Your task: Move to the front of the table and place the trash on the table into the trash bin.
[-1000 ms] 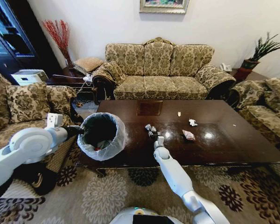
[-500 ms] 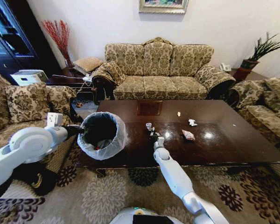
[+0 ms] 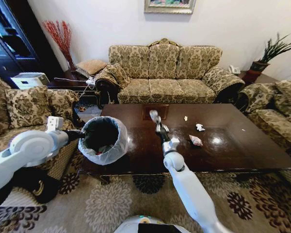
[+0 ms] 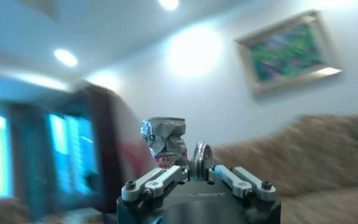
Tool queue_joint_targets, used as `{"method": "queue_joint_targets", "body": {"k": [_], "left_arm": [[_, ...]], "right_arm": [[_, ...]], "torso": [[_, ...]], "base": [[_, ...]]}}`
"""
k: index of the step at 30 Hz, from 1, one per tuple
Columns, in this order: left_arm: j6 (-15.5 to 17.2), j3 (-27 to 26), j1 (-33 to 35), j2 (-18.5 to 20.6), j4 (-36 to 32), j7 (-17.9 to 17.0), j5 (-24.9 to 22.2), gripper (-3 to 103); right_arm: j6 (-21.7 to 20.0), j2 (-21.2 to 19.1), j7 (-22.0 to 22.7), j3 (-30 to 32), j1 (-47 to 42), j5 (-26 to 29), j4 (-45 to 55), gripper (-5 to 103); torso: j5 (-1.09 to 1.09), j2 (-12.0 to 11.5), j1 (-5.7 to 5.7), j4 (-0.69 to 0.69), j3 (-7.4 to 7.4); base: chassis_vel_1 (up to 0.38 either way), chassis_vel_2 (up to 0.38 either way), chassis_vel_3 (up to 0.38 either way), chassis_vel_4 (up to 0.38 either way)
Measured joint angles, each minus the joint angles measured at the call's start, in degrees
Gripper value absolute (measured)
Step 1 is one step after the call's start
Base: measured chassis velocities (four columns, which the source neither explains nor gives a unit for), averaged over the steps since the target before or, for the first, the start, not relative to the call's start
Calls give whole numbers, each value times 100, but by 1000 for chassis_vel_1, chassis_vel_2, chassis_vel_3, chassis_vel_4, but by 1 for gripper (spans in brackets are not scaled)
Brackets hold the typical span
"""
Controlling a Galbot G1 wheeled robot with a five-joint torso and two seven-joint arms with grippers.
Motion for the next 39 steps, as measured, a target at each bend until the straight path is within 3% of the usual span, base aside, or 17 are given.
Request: {"method": "queue_joint_targets", "body": {"k": [6,15,21,27,30,31,33,39], "left_arm": [[89,-85,-123,361,-387,-365,-582,0],[42,-72,-115,293,-897,-462,-543,0],[26,-60,-107,310,-790,-456,-444,0],[-4,-22,-107,360,-579,-377,-318,0],[-40,-24,-112,287,-440,-257,-153,0],[-40,-24,-112,287,-440,-257,-153,0],[-57,-37,-189,268,-331,-174,-90,0],[-84,9,-196,115,-335,-93,19,0]], "right_arm": [[-380,-146,-15,-1157,138,-88,700,8],[-429,-44,-66,-1661,188,-589,409,5],[-427,-50,-77,-1708,142,-737,405,31],[-297,-162,-93,-1650,-4,-781,509,47],[-76,-127,-162,-1045,-530,-861,704,64],[-76,-127,-162,-1045,-530,-861,704,64],[114,-114,-37,-436,-1199,-871,725,76],[-138,-174,122,478,-2016,-420,568,91]], "torso": [[5,0,1,-1,1],[2,0,0,0,1],[2,0,0,0,2],[3,0,1,0,2],[2,0,1,0,2],[2,0,1,0,2],[5,0,0,-2,1],[5,0,0,-3,1]], "base": [[0,0,0,0],[0,0,0,0],[0,0,0,0],[0,0,0,0],[0,0,0,0],[0,0,0,0],[0,0,0,0],[0,0,0,0]]}}
